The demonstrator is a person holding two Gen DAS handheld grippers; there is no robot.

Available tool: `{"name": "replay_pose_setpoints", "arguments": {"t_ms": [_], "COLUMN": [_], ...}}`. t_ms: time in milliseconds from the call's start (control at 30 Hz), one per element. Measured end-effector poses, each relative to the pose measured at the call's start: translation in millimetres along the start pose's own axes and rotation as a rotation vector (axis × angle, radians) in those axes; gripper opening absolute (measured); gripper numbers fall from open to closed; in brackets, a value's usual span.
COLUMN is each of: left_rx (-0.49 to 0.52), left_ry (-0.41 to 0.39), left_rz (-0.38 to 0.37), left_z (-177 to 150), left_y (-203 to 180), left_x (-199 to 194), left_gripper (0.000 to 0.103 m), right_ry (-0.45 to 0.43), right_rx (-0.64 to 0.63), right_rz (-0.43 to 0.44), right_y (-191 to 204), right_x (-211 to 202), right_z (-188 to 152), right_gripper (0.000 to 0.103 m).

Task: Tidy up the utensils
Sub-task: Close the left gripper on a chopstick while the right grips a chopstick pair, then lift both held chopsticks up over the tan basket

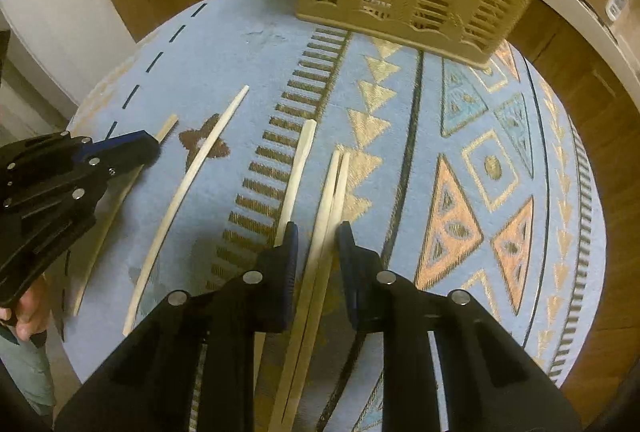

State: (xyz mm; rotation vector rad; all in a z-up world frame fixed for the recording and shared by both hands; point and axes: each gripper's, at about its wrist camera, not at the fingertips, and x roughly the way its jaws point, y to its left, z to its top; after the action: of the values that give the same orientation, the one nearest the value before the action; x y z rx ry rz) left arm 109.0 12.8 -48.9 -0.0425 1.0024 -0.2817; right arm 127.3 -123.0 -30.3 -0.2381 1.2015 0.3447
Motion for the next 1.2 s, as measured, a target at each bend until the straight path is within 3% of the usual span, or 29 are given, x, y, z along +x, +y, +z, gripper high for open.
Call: {"name": "replay_pose_setpoints", "arguments": {"t_ms": [200, 367, 733, 933, 1200], "left_rx": [-0.006, -0.041, -0.070, -0.073, -0.067], "left_ry": [0.000, -0.034, -0.249, -0.355, -0.488], "left_rz": [-0.021, -0.074, -0.174, -0.181, -0.184], "left_z": [5.0, 8.7, 22.6, 27.1, 37.5], "left_y": [-1.2, 2.7, -9.9, -19.3, -28.8], "left_x": [-1.8, -11.3, -63.2, -88.8, -123.0], "left_gripper": [0.004, 0.004, 0.004, 0.004, 0.004], "right_ry": [0.011, -0.062, -0.309, -0.374, -0.523], "right_rx": [-0.040, -0.017, 0.053, 0.115, 0.102], "right_rz": [0.027, 0.067, 0.155, 0.222, 0.237], "right_y": [3.4, -12.8, -45.2, -45.4, -44.8], "right_x": [2.1, -18.7, -94.8, -108.3, -150.7], "right_z": [5.5, -5.4, -35.9, -42.0, -43.2], "right_gripper": [0.010, 0.010, 0.010, 0.010, 0.010]}}
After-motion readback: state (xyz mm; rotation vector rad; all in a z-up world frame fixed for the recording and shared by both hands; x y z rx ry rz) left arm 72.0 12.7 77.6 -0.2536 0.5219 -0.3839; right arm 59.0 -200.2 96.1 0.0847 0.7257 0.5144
